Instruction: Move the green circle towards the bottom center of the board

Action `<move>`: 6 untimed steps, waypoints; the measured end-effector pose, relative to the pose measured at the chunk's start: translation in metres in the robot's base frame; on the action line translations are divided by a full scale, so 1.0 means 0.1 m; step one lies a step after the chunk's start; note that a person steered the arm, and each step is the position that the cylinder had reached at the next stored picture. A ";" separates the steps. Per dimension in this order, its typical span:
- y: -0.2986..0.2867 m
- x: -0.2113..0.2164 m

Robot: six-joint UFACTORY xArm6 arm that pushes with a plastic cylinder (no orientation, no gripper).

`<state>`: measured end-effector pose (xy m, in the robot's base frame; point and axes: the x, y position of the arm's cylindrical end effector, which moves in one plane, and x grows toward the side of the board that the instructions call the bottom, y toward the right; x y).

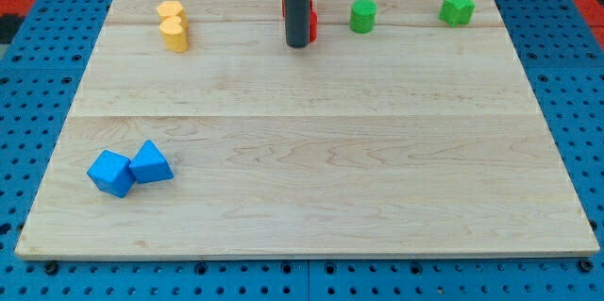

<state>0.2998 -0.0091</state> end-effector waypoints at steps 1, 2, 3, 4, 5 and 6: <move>0.14 0.24; 0.98 0.45; 2.31 0.47; 3.32 0.09; 3.24 -0.44; 2.67 -0.75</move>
<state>0.2247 0.2576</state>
